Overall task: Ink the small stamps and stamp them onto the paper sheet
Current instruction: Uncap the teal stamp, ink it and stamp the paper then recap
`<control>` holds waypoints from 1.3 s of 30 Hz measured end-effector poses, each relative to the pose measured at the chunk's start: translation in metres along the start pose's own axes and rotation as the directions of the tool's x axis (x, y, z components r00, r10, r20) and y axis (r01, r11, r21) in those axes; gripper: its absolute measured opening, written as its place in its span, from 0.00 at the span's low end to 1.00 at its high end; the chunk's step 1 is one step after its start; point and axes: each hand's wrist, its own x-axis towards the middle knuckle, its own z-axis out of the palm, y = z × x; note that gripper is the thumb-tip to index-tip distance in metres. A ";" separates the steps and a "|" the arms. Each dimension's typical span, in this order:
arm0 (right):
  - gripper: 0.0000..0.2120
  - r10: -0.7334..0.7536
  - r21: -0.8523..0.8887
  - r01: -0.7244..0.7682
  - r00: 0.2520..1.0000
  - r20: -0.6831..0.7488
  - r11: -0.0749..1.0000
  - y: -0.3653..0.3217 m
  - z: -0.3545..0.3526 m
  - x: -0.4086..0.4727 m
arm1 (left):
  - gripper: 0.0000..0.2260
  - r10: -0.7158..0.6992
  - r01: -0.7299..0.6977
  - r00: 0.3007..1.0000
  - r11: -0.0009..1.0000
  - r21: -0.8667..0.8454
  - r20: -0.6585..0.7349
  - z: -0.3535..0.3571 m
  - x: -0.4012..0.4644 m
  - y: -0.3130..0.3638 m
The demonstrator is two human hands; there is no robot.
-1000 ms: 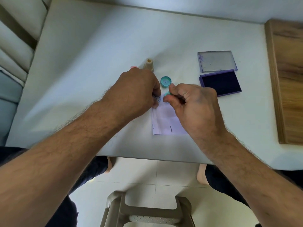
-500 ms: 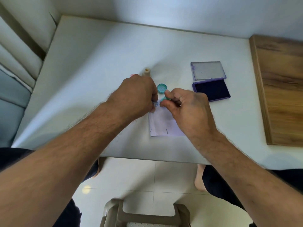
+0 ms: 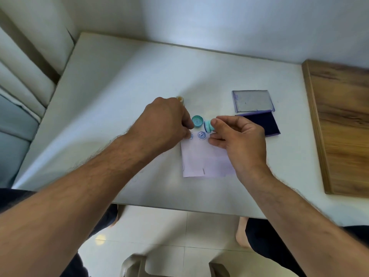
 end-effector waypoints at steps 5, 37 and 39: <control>0.04 0.011 0.135 -0.008 1.000 -0.024 0.991 -0.009 -0.001 0.000 | 0.09 0.065 -0.070 0.995 0.996 -0.063 -0.071 0.000 -0.003 0.013; 0.04 0.012 0.264 0.013 0.995 -0.095 0.964 -0.017 -0.010 0.006 | 0.15 0.440 -0.380 0.891 0.857 0.349 -0.112 0.042 0.011 -0.006; 0.03 0.022 0.268 0.001 0.996 -0.081 0.963 -0.016 -0.009 0.005 | 0.15 0.446 -0.386 0.888 0.855 0.345 -0.112 0.042 0.012 -0.007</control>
